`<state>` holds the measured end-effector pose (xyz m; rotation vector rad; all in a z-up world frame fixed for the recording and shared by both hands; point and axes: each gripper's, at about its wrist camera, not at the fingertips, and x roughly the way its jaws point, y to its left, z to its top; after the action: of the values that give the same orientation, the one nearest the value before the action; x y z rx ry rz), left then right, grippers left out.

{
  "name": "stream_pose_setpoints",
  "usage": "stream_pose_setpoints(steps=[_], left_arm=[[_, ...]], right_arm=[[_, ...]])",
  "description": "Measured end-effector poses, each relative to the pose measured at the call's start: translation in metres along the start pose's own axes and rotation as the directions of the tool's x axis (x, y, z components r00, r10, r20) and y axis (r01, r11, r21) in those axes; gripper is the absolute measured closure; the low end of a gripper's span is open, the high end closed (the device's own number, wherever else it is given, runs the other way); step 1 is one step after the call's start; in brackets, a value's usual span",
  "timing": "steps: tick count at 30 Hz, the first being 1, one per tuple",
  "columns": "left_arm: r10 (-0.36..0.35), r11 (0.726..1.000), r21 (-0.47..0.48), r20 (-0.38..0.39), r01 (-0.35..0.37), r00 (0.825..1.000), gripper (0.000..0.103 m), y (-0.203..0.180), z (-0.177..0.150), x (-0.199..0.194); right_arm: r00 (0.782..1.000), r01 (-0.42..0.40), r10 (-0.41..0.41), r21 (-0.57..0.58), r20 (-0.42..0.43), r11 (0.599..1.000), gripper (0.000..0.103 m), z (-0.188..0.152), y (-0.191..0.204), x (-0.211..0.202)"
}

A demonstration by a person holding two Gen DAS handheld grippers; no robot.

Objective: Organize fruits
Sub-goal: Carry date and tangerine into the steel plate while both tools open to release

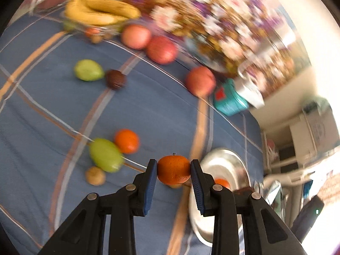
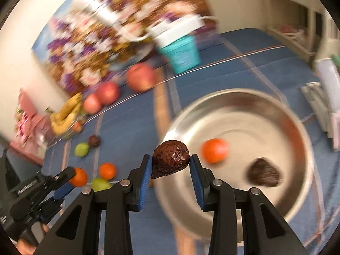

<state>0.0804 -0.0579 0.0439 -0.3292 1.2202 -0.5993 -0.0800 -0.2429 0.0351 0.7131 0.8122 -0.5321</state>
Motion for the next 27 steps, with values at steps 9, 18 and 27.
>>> stream_pose_setpoints(steps=[9, 18, 27], left_arm=[[-0.008, 0.979, 0.203, -0.081, 0.024, 0.997, 0.069, -0.064, -0.033, 0.040], [0.057, 0.965, 0.260, -0.145, -0.017, 0.988, 0.068, -0.071, -0.051, 0.073], [0.069, 0.959, 0.282, -0.172, -0.018, 0.983, 0.066, -0.077, -0.058, 0.079]], right_arm=[[0.996, 0.081, -0.085, 0.124, 0.029, 0.989, 0.065, 0.008, -0.065, -0.010], [0.998, 0.066, -0.063, 0.129, -0.027, 0.990, 0.064, 0.006, -0.072, 0.022], [0.996, 0.079, -0.073, 0.126, -0.048, 0.989, 0.064, 0.005, -0.071, 0.026]])
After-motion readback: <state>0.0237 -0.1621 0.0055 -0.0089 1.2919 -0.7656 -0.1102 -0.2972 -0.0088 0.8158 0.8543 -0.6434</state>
